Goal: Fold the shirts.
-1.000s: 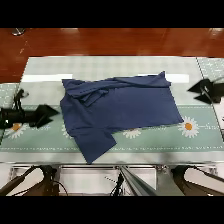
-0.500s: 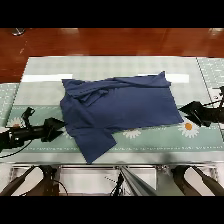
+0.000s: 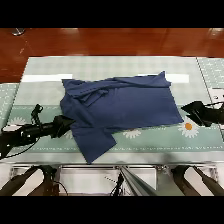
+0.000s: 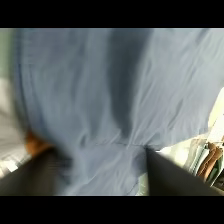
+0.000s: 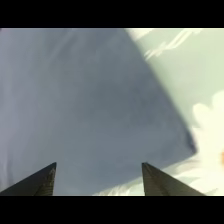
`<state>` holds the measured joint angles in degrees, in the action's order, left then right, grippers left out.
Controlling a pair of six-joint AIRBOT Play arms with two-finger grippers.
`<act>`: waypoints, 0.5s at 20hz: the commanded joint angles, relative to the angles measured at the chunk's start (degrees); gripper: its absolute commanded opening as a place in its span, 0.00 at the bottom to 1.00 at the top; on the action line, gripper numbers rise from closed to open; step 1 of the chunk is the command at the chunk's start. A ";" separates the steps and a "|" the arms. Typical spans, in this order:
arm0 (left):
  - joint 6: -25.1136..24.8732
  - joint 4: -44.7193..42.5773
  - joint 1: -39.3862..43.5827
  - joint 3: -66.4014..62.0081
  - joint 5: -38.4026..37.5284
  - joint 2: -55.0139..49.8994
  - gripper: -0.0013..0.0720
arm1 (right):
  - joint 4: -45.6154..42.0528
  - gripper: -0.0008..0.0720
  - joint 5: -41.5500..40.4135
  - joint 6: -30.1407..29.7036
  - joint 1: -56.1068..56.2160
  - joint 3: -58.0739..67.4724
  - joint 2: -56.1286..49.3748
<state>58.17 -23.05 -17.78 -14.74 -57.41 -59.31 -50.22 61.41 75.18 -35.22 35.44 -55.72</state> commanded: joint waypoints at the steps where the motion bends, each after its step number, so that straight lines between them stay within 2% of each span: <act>1: -0.90 2.32 4.28 0.02 2.16 -0.15 0.05 | -2.93 0.86 -2.67 3.23 -4.90 -0.04 -0.79; 5: -3.56 2.32 4.92 0.02 2.23 -0.15 0.05 | -13.66 0.86 1.11 6.51 -8.04 -0.07 -2.86; 8: -3.54 2.32 4.94 0.02 2.38 -0.15 0.05 | -13.70 0.86 4.35 6.43 -8.00 -0.11 -5.66; 10: -3.54 2.32 4.92 0.02 2.38 -0.15 0.05 | -10.67 0.86 5.44 4.85 -7.87 -0.09 -7.80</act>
<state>55.02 -20.86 -13.06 -14.70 -55.22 -59.42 -61.65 64.25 80.66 -42.81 35.33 -60.99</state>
